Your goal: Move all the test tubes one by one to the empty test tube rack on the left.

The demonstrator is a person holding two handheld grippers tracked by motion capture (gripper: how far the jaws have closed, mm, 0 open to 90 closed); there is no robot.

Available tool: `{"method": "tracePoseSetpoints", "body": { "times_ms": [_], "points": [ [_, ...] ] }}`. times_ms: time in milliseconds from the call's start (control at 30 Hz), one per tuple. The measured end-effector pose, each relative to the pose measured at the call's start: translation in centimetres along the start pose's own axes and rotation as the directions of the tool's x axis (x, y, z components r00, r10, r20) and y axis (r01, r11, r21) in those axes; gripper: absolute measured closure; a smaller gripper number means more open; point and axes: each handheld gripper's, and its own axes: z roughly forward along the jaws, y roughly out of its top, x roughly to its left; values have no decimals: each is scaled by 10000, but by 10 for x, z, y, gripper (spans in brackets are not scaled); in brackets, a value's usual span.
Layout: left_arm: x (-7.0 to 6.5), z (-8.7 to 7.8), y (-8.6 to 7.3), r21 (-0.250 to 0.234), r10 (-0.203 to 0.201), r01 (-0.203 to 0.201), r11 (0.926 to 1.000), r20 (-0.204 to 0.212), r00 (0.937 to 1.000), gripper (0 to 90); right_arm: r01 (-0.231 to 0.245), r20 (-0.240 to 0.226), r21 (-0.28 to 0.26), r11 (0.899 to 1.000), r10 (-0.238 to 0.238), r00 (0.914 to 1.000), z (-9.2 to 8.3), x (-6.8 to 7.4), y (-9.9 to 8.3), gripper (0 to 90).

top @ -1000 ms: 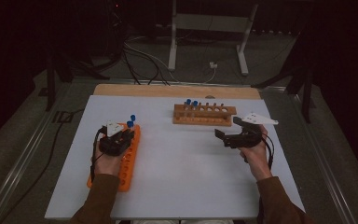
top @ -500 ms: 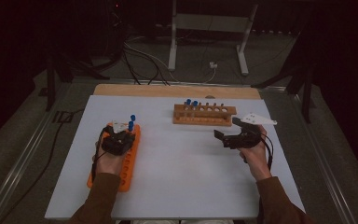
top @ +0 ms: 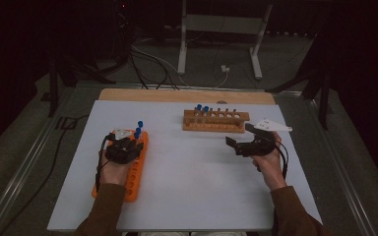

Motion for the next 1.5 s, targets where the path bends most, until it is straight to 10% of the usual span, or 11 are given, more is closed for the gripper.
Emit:
{"method": "tracePoseSetpoints", "body": {
  "times_ms": [867, 1233, 1500],
  "points": [
    [-8, -34, -13, -2276, 91, 231, 9735, 1397, 9902, 285, -318, -247, -229, 9992, 312, 9992, 2, 2, 8, 0],
    [-16, -32, -10, -2273, 336, 37, 9738, 1601, 9865, 24, -136, -159, 224, 9997, 139, 9998, 31, 6, 31, 0],
    [-23, -29, -10, -2285, 488, -99, 9735, 1653, 9850, 7, 241, -146, 563, 9981, -233, 9996, 61, 8, 46, 16]
  ]
}}
